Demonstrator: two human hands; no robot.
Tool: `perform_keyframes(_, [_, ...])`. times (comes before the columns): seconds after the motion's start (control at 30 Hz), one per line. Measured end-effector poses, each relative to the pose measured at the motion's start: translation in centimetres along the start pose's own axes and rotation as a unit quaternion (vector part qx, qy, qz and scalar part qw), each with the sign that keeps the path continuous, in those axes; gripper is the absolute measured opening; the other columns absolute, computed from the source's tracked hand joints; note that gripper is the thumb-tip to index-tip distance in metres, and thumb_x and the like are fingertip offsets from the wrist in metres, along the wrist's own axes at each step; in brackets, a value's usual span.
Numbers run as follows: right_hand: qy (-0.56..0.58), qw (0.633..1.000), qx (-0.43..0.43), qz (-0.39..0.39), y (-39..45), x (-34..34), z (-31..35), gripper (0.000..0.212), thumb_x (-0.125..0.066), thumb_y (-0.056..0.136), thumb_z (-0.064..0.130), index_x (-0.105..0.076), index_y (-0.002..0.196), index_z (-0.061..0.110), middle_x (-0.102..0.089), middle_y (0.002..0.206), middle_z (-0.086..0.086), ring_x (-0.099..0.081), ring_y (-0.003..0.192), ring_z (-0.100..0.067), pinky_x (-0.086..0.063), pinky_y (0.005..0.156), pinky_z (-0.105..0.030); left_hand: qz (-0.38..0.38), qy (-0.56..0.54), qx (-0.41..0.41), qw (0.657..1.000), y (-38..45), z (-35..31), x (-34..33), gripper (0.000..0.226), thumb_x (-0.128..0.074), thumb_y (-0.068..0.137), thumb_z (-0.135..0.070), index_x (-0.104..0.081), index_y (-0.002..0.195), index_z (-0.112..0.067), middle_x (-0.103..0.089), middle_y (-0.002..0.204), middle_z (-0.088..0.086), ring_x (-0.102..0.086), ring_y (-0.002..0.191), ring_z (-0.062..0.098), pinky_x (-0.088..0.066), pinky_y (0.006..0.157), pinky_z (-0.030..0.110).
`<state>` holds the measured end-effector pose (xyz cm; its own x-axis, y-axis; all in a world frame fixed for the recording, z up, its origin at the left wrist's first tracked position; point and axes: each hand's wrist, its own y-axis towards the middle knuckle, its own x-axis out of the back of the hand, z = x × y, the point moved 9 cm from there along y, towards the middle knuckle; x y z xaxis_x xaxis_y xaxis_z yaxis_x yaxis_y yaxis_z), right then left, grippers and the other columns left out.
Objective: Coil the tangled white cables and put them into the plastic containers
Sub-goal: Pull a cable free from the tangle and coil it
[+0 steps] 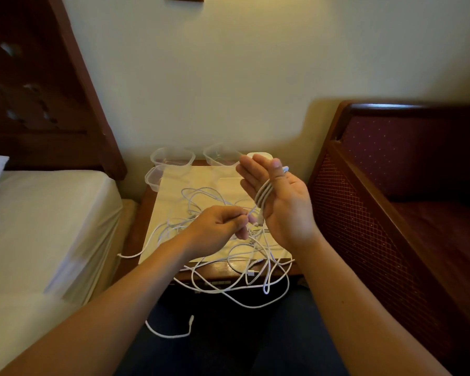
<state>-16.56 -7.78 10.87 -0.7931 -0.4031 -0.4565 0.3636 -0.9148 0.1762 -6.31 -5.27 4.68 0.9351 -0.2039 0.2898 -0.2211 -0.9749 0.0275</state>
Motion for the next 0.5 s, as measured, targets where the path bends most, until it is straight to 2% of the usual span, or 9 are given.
perform_keyframes(0.07, [-0.172,0.985,0.018,-0.018,0.2,1.1,-0.8,0.050,-0.047,0.098,0.047,-0.058,0.137,0.017,-0.054,0.148,0.001,-0.052,0.135,-0.008,-0.042,0.114,-0.033,0.024,0.060,0.012,0.998,0.2,-0.4,0.0,0.021,-0.055,0.104,-0.017,-0.075,0.109,-0.016,-0.072,0.076,-0.001,-0.063,0.072,0.008,-0.052,0.075,0.026])
perform_keyframes(0.1, [-0.282,0.959,0.022,-0.020,0.1,1.3,-0.9,0.050,-0.046,0.101,0.045,-0.056,0.141,0.017,-0.050,0.150,0.008,-0.047,0.137,-0.002,-0.038,0.116,-0.030,0.039,0.120,0.007,0.992,0.2,-0.8,0.0,0.020,-0.055,0.104,-0.021,-0.075,0.110,-0.019,-0.072,0.076,-0.005,-0.062,0.070,0.004,-0.052,0.073,0.028])
perform_keyframes(0.13, [-0.394,0.919,0.020,-0.017,0.2,1.5,-1.2,0.050,-0.044,0.105,0.042,-0.050,0.147,0.015,-0.049,0.149,0.011,-0.044,0.137,0.000,-0.036,0.116,-0.026,0.049,0.192,-0.009,0.980,0.3,-1.4,0.2,0.018,-0.057,0.102,-0.023,-0.074,0.105,-0.025,-0.071,0.075,-0.010,-0.060,0.068,0.000,-0.050,0.071,0.027])
perform_keyframes(0.2, [-0.571,0.821,0.001,0.008,0.4,1.4,-2.0,0.046,-0.038,0.109,0.037,-0.047,0.147,0.014,-0.056,0.145,0.003,-0.050,0.134,-0.011,-0.042,0.108,-0.027,0.043,0.308,-0.061,0.949,0.2,-3.1,1.0,0.012,-0.063,0.097,-0.026,-0.071,0.091,-0.033,-0.067,0.073,-0.017,-0.060,0.070,0.000,-0.044,0.066,0.025])
perform_keyframes(0.27, [-0.678,0.734,-0.037,0.026,0.3,1.5,-3.1,0.035,-0.033,0.110,0.037,-0.061,0.116,0.017,-0.071,0.112,-0.004,-0.065,0.106,-0.023,-0.050,0.086,-0.035,0.032,0.343,-0.097,0.934,0.2,-4.3,2.0,0.006,-0.070,0.091,-0.030,-0.075,0.088,-0.026,-0.068,0.075,-0.015,-0.062,0.073,0.004,-0.046,0.065,0.026])
perform_keyframes(0.3, [-0.674,0.735,-0.069,0.034,0.4,1.9,-3.6,0.037,-0.032,0.110,0.036,-0.060,0.096,0.016,-0.072,0.089,-0.004,-0.068,0.087,-0.025,-0.051,0.077,-0.035,0.029,0.348,-0.107,0.931,0.2,-4.5,2.4,0.007,-0.073,0.089,-0.030,-0.077,0.089,-0.025,-0.069,0.077,-0.014,-0.063,0.074,0.005,-0.048,0.065,0.027])
perform_keyframes(0.33, [-0.625,0.770,-0.114,0.049,0.1,2.3,-4.5,0.044,-0.030,0.111,0.035,-0.059,0.085,0.013,-0.071,0.071,-0.004,-0.068,0.071,-0.027,-0.052,0.070,-0.034,0.027,0.349,-0.116,0.929,0.2,-4.7,2.7,0.007,-0.075,0.088,-0.031,-0.078,0.090,-0.025,-0.070,0.077,-0.014,-0.064,0.074,0.004,-0.050,0.065,0.027])
perform_keyframes(0.43, [-0.379,0.885,-0.255,0.092,-1.5,1.9,-6.8,0.064,-0.026,0.110,0.047,-0.064,0.082,0.003,-0.056,0.047,-0.006,-0.050,0.038,-0.022,-0.042,0.045,-0.026,-0.004,0.335,-0.155,0.929,0.0,-5.8,3.9,0.010,-0.082,0.084,-0.033,-0.077,0.090,-0.026,-0.070,0.076,-0.014,-0.066,0.074,0.005,-0.055,0.064,0.031])
perform_keyframes(0.5, [-0.181,0.913,-0.338,0.142,-3.0,0.5,-8.0,0.074,-0.021,0.106,0.058,-0.062,0.083,0.001,-0.043,0.040,-0.002,-0.036,0.030,-0.015,-0.031,0.037,-0.021,-0.050,0.284,-0.182,0.940,-0.1,-6.6,5.2,0.021,-0.086,0.077,-0.037,-0.075,0.086,-0.022,-0.067,0.071,-0.010,-0.064,0.067,0.007,-0.054,0.061,0.030])
